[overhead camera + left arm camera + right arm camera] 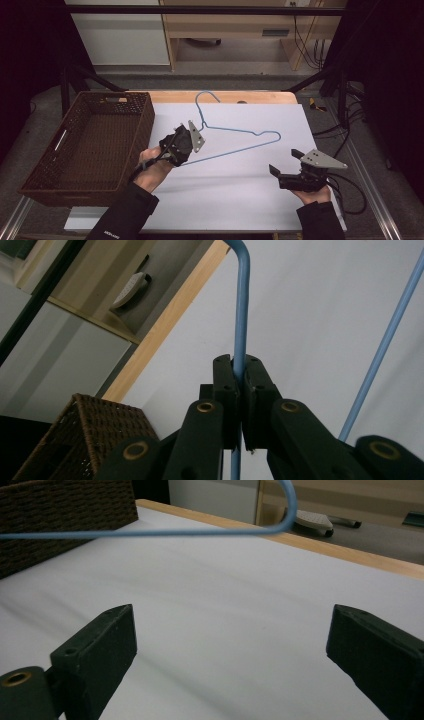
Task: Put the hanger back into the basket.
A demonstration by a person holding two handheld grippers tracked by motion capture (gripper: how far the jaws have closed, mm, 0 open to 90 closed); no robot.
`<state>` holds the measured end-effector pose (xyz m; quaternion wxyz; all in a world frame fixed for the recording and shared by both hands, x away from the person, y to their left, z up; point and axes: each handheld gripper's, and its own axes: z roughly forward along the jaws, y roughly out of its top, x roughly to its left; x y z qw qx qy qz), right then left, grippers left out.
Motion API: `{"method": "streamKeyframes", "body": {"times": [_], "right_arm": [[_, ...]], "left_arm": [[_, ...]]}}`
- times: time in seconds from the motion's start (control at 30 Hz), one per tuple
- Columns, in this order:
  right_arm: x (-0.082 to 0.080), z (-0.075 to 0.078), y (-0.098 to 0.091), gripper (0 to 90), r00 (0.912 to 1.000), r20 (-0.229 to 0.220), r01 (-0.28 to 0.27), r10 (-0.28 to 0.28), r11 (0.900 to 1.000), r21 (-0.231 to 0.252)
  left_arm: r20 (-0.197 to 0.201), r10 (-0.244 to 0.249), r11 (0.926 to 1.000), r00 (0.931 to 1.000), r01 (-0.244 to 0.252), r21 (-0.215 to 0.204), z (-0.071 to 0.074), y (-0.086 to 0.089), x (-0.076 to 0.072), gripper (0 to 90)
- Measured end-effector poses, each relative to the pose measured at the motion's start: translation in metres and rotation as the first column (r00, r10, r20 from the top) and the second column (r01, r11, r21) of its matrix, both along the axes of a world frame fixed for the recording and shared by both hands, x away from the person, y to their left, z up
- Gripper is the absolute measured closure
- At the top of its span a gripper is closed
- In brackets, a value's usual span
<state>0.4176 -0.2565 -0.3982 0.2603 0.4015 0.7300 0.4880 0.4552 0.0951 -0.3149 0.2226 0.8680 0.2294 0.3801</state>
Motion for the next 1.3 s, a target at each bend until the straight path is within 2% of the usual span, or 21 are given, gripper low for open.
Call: {"method": "streamKeyframes", "body": {"times": [0.13, 0.23, 0.3, 0.33, 0.37, 0.4, 0.47, 0.5, 0.53, 0.63, 0.67, 0.83, 0.97, 1.07, 1.1, 1.17, 1.3], "right_arm": [[0.001, -0.002, -0.001, 5.2, 0.9999, -0.007, 0.01, -0.01, 0.9999, 0.003], [0.002, -0.004, -0.002, 4.5, 0.9998, -0.008, 0.02, -0.02, 0.9998, -0.002], [0.002, -0.005, -0.001, 4.5, 0.9998, -0.007, 0.02, -0.02, 0.9998, -0.008], [0.002, -0.005, -0.001, 4.2, 0.9997, -0.007, 0.021, -0.021, 0.9997, -0.014], [0.002, -0.005, -0.001, 4.2, 0.9997, -0.007, 0.021, -0.021, 0.9997, -0.014], [0.003, -0.006, 0.0, 4.0, 0.9997, -0.011, 0.021, -0.021, 0.9996, -0.02], [0.003, -0.007, 0.0, 4.0, 0.9997, -0.013, 0.022, -0.023, 0.9996, -0.018], [0.003, -0.007, 0.0, 4.0, 0.9998, -0.009, 0.018, -0.018, 0.9995, -0.026], [0.003, -0.007, 0.0, 4.0, 0.9998, -0.012, 0.017, -0.017, 0.9995, -0.026], [0.003, -0.007, 0.0, 4.0, 0.9998, -0.013, 0.017, -0.018, 0.9996, -0.021], [0.003, -0.007, 0.001, 4.0, 0.9997, -0.015, 0.019, -0.019, 0.9996, -0.019], [0.003, -0.008, 0.001, 3.7, 0.9996, -0.019, 0.019, -0.019, 0.9995, -0.027], [0.004, -0.008, 0.0, 3.6, 0.9998, -0.016, 0.015, -0.016, 0.9994, -0.032], [0.004, -0.008, 0.001, 3.4, 0.9996, -0.021, 0.017, -0.018, 0.9994, -0.029], [0.004, -0.009, 0.001, 3.4, 0.9996, -0.022, 0.017, -0.018, 0.9994, -0.029], [0.004, -0.009, 0.001, 3.3, 0.9996, -0.023, 0.017, -0.017, 0.9995, -0.028], [0.004, -0.009, 0.001, 3.2, 0.9996, -0.024, 0.017, -0.017, 0.9994, -0.031]], "left_arm": [[0.022, 0.011, 0.9997, 0.9997, -0.011, -0.024, 0.01, 0.004, -0.002, 86.4], [0.048, 0.022, 0.9992, 0.9986, -0.021, -0.035, 0.026, 0.012, -0.004, 86.4], [0.053, 0.023, 0.999, 0.9983, -0.021, -0.04, 0.03, 0.014, -0.005, 86.4], [0.055, 0.026, 0.9984, 0.9982, -0.023, -0.052, 0.038, 0.018, -0.006, 86.4], [0.055, 0.026, 0.9984, 0.9982, -0.023, -0.052, 0.038, 0.018, -0.006, 86.4], [0.058, 0.026, 0.9982, 0.998, -0.022, -0.056, 0.044, 0.023, -0.007, 86.4], [0.052, 0.022, 0.998, 0.9984, -0.018, -0.061, 0.05, 0.027, -0.008, 86.4], [0.046, 0.016, 0.9968, 0.9988, -0.012, -0.079, 0.051, 0.029, -0.009, 86.4], [0.03, 0.009, 0.997, 0.9995, -0.007, -0.078, 0.053, 0.032, -0.009, 86.4], [0.02, 0.006, 0.996, 0.9998, -0.004, -0.089, 0.056, 0.036, -0.009, 86.4], [-0.005, -0.008, 0.995, 1.0, 0.008, -0.099, 0.058, 0.041, -0.008, 86.4], [-0.037, -0.007, 0.9949, 0.9993, 0.003, -0.101, 0.061, 0.05, -0.006, 86.4], [-0.042, 0.027, 0.9935, 0.9988, -0.031, -0.109, 0.065, 0.064, -0.002, 86.4], [-0.048, 0.09, 0.9876, 0.9948, -0.095, -0.125, 0.067, 0.082, 0.004, 86.4], [-0.048, 0.09, 0.9876, 0.9948, -0.095, -0.125, 0.067, 0.082, 0.004, 86.5], [-0.053, 0.117, 0.9848, 0.9917, -0.123, -0.122, 0.067, 0.091, 0.006, 86.4], [-0.051, 0.182, 0.9746, 0.9821, -0.187, -0.124, 0.069, 0.111, 0.01, 86.4]]}}
